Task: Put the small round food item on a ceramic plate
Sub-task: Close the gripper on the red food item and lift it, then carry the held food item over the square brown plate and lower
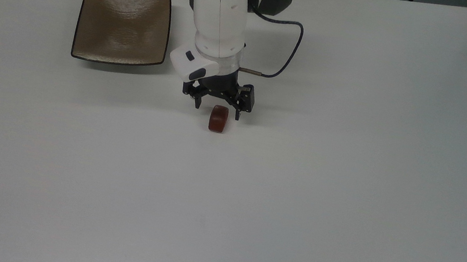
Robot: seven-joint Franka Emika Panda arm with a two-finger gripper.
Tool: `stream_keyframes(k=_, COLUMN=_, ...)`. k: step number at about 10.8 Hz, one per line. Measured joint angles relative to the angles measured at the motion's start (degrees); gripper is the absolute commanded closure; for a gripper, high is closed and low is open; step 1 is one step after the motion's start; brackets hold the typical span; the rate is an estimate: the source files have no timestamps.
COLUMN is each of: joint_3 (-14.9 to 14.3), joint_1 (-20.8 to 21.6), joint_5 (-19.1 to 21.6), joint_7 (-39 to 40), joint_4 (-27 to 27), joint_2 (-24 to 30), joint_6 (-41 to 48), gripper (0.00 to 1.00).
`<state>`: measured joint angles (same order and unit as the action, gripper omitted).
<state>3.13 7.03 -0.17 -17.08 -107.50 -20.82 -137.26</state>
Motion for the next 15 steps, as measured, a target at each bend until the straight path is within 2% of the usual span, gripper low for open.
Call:
stream_keyframes(k=1, joint_3=0.00, joint_1=0.12, joint_5=-0.62, joint_7=-0.06, joint_4=0.04, joint_2=-0.87, joint_6=-0.01, gripper=0.55)
stream_keyframes(k=2, joint_3=0.00, joint_1=0.11, joint_5=-1.58, joint_7=-0.15, joint_4=0.04, joint_2=-1.43, joint_6=-0.01, gripper=0.74)
stream_keyframes(k=3, joint_3=0.00, joint_1=0.12, joint_5=-2.04, joint_7=-0.17, joint_4=0.06, joint_2=-1.63, joint_6=-0.01, gripper=0.78)
stream_keyframes(k=9, joint_3=0.02, joint_1=0.09, joint_5=-2.21, joint_7=-0.21, joint_4=0.91, joint_2=0.01, joint_6=1.13, gripper=0.76)
stream_keyframes(k=11, joint_3=0.00, joint_1=-0.26, joint_5=-2.65, joint_7=1.17, joint_4=1.21, joint_2=4.66, joint_6=10.97, gripper=0.75)
stream_keyframes(k=14, joint_3=-0.05, joint_1=-1.16, joint_5=-3.59, joint_7=8.67, joint_4=1.20, joint_2=11.43, joint_6=25.02, gripper=0.75)
stream_keyframes(k=15, joint_3=-0.06, joint_1=-2.09, joint_5=-4.65, joint_7=11.11, joint_4=0.92, joint_2=13.21, joint_6=28.47, gripper=0.72)
